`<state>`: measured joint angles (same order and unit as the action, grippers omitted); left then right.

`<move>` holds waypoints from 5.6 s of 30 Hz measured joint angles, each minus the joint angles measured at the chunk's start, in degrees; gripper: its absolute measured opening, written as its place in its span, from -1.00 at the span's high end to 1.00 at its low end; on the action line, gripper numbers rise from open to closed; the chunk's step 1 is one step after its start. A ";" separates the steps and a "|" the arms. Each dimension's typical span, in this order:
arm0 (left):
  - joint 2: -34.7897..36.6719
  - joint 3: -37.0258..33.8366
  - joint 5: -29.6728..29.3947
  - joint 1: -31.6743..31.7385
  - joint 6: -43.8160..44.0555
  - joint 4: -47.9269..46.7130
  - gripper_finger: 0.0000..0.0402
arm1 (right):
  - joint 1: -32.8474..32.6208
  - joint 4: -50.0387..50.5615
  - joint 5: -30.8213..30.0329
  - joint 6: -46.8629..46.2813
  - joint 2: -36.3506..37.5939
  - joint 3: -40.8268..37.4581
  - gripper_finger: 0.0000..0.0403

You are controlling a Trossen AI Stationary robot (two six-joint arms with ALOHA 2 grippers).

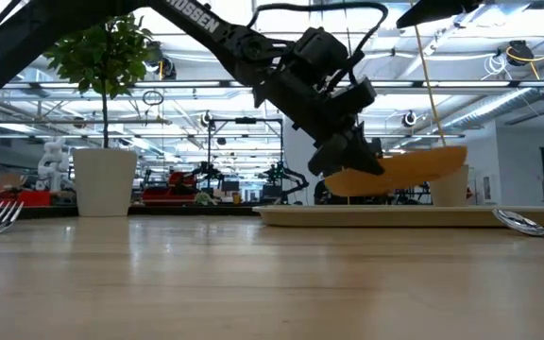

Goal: Pick and place plate/cup/fork/spoon on tray
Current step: Put the orange plate on the gray tray

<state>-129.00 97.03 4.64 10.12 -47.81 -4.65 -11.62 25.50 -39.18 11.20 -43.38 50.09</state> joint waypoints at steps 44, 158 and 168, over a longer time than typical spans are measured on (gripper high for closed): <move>-5.65 -0.07 1.49 -1.54 10.98 12.53 0.63 | 0.00 -0.85 0.24 -0.13 -0.04 -0.02 0.24; -1.29 -0.61 -8.42 4.70 49.02 -12.29 0.98 | -0.02 -0.78 0.50 -0.04 -0.06 -0.07 0.24; -1.43 -0.51 -4.12 4.42 47.66 -10.07 0.98 | -0.02 -0.33 0.50 -0.04 -0.07 -0.07 0.24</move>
<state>-130.44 96.52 0.52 14.55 -0.15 -14.72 -11.64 25.17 -38.68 11.16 -43.44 50.02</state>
